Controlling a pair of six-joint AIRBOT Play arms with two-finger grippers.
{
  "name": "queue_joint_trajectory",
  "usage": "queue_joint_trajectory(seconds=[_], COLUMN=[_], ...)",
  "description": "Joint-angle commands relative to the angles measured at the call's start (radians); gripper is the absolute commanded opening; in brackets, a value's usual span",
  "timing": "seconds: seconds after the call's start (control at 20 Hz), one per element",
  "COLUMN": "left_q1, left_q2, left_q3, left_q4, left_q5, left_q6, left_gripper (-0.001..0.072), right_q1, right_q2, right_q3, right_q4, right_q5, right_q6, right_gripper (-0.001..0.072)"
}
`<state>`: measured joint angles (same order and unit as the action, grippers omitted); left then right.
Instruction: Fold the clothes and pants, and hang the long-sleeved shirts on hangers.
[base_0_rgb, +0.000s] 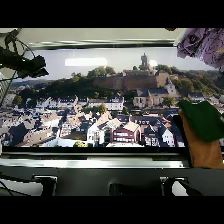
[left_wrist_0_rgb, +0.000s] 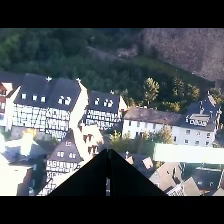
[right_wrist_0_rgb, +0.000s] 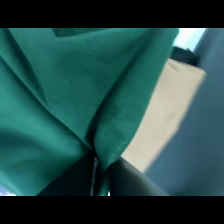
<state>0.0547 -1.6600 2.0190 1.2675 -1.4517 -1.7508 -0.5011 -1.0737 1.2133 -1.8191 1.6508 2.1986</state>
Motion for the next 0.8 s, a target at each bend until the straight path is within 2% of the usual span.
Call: queue_joint_trajectory(seconds=[0.0,0.3,0.75], left_q1=[0.000,0.000,0.000], left_q2=[0.000,0.000,0.000], left_q3=[0.000,0.000,-0.001], left_q4=[0.000,0.000,0.000], left_q5=[0.000,-0.008,-0.019], left_q6=[0.000,0.000,0.000], left_gripper=[0.0019,0.0019,0.0019], right_q1=[-0.001,-0.001,-0.001], right_q2=[0.094,0.118,0.117], right_q3=[-0.211,-0.344,-0.356], right_q4=[-0.052,-0.087,-0.180], right_q5=[-0.043,-0.084,-0.082], right_q6=[0.001,0.001,-0.020], right_gripper=[0.0028,0.0029,0.0029])
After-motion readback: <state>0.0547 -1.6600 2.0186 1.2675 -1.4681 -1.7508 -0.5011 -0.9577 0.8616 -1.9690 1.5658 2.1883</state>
